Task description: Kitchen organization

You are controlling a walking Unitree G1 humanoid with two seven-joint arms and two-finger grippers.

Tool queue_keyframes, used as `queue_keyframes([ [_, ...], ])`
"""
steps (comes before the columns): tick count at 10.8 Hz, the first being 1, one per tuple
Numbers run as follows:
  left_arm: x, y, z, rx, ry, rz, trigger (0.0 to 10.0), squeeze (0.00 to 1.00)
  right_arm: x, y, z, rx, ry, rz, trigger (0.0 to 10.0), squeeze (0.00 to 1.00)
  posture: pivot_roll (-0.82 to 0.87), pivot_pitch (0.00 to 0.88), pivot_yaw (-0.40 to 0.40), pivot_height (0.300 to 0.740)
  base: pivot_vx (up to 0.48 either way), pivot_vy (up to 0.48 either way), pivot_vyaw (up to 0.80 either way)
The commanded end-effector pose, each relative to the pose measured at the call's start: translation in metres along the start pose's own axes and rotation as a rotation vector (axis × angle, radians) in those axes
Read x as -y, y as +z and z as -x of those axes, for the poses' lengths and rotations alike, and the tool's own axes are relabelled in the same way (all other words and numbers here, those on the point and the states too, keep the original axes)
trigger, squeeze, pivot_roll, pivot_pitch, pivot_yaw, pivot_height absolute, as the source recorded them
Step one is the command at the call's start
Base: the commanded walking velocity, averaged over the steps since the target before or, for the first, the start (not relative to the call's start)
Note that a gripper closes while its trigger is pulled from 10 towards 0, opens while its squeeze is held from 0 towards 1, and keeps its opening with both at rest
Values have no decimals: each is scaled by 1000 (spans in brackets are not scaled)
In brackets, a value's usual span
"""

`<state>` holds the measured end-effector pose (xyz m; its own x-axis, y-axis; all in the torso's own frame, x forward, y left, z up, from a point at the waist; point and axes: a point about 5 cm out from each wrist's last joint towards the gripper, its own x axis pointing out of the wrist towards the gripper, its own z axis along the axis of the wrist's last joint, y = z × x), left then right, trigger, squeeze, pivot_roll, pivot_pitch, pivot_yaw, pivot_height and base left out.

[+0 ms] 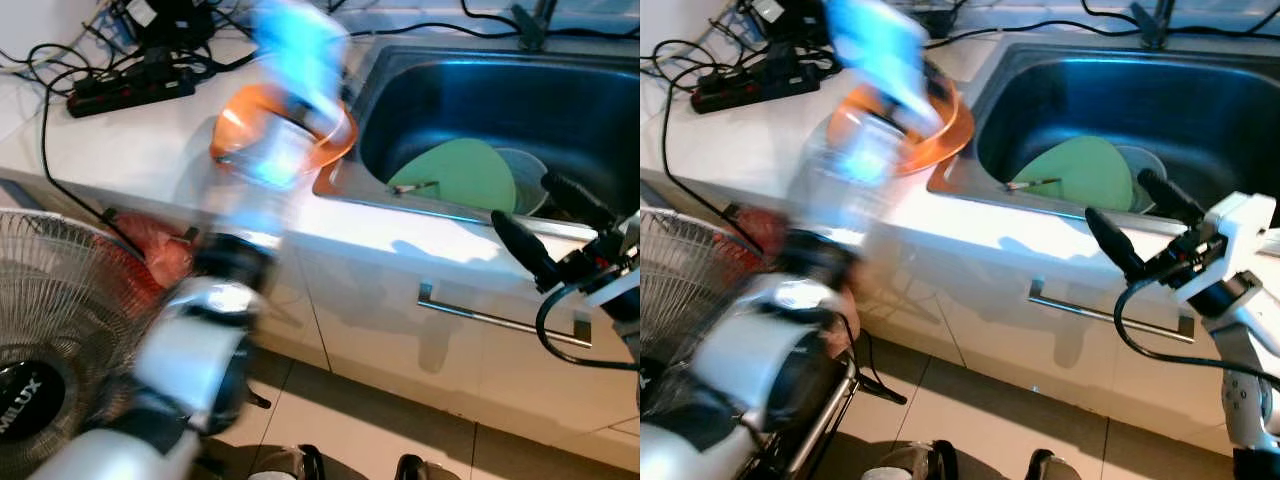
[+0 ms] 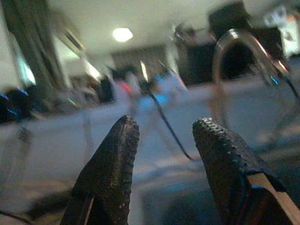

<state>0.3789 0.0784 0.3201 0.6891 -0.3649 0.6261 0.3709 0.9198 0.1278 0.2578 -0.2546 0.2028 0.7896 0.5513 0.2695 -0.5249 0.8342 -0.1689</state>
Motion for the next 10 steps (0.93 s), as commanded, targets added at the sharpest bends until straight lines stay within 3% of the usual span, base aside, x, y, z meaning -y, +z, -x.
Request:
queue_keyframes([
  [1,-16,4,10,1,38,-8,10000,0,-4,3,-2,28,19,3,10000,0,7,146,153,740,0,0,0],
  [3,-53,13,43,-37,113,-82,10000,0,-4,1,-1,34,18,-5,10000,0,32,140,149,740,0,0,0],
  [4,-78,18,68,-85,195,-130,10000,0,-5,-2,-2,42,21,-17,10000,0,53,133,143,740,0,0,0],
  [5,-90,23,77,-94,234,-162,10000,0,-5,-3,-3,44,21,-21,10000,0,55,133,142,740,0,0,0],
  [6,-94,26,81,-98,243,-177,10000,0,-5,-3,-4,47,21,-23,10000,0,63,131,140,740,0,0,0],
  [8,-103,31,105,-175,283,-216,10000,0,-5,-7,-7,49,27,-32,10000,0,73,127,136,740,0,0,0],
  [10,-111,31,120,-208,307,-209,10000,0,-5,-7,-7,50,27,-33,10000,0,76,125,133,740,0,0,0],
])
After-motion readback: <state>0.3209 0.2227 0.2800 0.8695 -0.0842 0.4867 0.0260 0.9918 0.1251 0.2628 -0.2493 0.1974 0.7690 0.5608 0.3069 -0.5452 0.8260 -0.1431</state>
